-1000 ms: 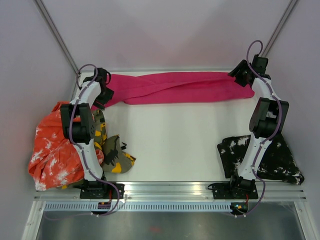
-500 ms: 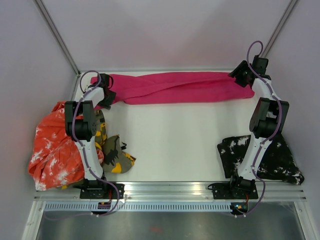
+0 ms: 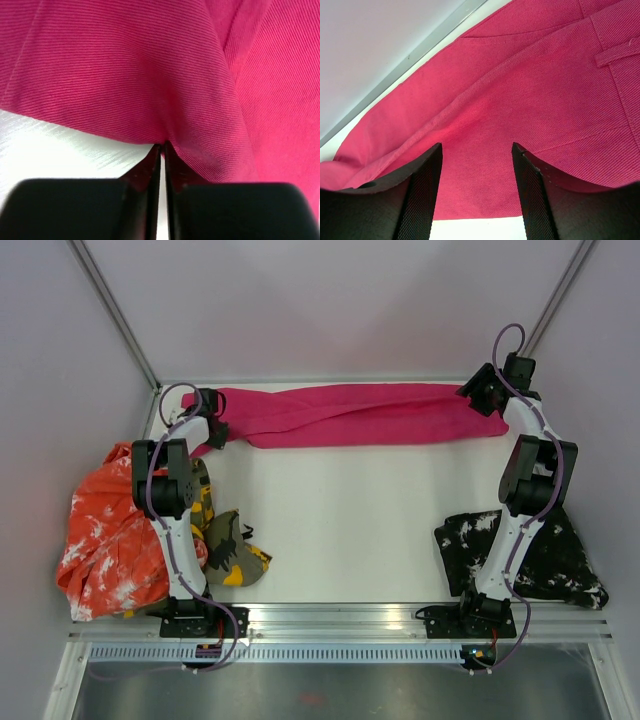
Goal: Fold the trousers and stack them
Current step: Fold the trousers
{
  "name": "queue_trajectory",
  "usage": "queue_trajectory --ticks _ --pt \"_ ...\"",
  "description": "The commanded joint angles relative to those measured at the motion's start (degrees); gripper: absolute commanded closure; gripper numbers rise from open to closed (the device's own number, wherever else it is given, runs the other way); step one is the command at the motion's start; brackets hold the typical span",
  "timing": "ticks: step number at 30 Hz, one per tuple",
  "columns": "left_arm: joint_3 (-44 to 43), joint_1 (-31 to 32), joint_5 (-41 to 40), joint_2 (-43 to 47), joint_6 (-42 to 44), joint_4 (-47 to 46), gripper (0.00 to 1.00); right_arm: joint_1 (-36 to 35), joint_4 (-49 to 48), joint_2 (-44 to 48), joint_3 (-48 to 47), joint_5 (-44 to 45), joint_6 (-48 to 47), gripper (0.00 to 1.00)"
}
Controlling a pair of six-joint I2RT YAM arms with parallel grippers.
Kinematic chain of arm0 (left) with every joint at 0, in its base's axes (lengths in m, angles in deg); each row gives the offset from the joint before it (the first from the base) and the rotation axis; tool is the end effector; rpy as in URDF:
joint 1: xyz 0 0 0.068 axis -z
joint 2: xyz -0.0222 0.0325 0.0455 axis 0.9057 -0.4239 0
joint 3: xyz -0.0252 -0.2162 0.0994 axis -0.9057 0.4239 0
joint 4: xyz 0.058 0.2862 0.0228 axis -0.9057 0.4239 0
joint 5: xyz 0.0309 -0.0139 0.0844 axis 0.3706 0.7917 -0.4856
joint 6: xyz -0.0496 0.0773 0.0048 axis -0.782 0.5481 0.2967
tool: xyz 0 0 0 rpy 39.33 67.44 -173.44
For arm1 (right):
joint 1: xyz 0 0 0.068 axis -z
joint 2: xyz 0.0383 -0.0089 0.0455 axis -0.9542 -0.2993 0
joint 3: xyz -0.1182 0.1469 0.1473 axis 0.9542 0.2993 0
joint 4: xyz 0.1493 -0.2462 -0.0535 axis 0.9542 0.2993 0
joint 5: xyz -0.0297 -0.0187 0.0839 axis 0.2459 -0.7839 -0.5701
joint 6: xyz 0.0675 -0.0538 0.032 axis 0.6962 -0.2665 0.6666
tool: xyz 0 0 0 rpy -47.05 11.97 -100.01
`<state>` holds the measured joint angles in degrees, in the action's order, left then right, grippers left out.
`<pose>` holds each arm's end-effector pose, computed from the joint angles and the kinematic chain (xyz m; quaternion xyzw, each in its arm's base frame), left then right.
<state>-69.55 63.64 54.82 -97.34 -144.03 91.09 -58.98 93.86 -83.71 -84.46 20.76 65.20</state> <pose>0.4877 0.0328 0.0633 -0.5840 0.7534 -0.0482 0.2984 0.5385 -0.1084 0.1598 0.2883 0.8446 0.1835 0.4122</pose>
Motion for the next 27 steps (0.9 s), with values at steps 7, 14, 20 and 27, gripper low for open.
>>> queue_trajectory --ticks 7,14,20,27 --pt "-2.9 -2.5 -1.6 1.0 4.8 5.4 0.98 0.0 -1.4 0.2 0.0 0.2 -0.5 0.36" --pt "-14.1 -2.5 -6.7 6.2 16.6 8.6 0.98 0.0 -1.4 -1.0 -1.3 0.1 -0.7 0.36" --pt "-27.0 -2.5 -6.3 0.4 20.4 10.2 0.98 0.0 -1.4 -2.6 -2.9 0.1 -0.6 0.36" --pt "-41.2 -2.5 -3.0 -12.4 17.4 9.4 0.98 -0.1 -1.5 -5.3 -4.7 -0.3 -0.6 0.37"
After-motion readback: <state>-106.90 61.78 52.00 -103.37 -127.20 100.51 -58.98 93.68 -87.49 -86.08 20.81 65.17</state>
